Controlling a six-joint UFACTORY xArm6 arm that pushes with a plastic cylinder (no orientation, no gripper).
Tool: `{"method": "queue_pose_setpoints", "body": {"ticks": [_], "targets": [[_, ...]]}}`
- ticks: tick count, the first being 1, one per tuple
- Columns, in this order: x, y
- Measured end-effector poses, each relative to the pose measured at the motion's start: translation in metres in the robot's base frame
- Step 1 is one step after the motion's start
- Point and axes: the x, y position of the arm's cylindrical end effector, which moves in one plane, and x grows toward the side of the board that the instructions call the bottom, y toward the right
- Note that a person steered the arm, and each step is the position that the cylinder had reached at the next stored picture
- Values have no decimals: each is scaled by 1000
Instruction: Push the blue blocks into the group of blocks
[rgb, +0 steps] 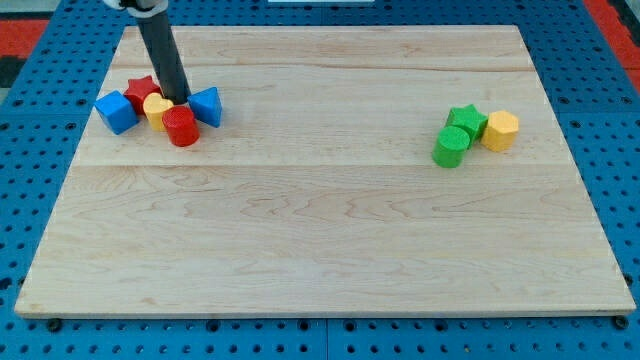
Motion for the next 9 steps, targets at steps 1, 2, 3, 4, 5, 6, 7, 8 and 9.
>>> {"method": "queue_pose_setpoints", "body": {"ticks": [1,2,3,4,5,6,7,8,9], "targets": [[-73,7],[-77,-68],[-48,-90],[1,-80],[33,-47],[39,-48],[36,-81],[35,-95],[46,-103]]}}
